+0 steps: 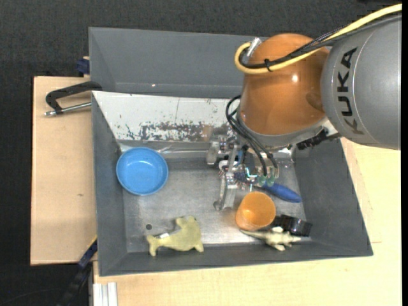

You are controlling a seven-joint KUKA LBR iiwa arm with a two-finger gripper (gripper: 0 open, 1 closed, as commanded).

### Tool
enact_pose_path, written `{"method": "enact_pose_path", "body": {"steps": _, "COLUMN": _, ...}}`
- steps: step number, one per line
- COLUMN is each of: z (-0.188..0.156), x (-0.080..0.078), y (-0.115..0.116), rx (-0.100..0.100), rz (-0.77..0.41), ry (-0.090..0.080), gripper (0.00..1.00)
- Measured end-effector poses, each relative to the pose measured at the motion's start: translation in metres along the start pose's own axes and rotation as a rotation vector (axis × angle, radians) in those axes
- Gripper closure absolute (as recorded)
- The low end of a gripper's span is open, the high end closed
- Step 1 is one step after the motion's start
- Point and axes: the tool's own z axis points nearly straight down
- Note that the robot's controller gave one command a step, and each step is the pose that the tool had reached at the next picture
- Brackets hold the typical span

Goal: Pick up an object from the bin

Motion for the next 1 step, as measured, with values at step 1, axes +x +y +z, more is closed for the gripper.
{"method": "enact_pose_path", "body": {"steps": 1, "z": -0.0039, "x": -0.0016, "y": -0.0007, "rx": -0.001, "rz": 0.002, "ry": -0.008, "gripper": 1.0}}
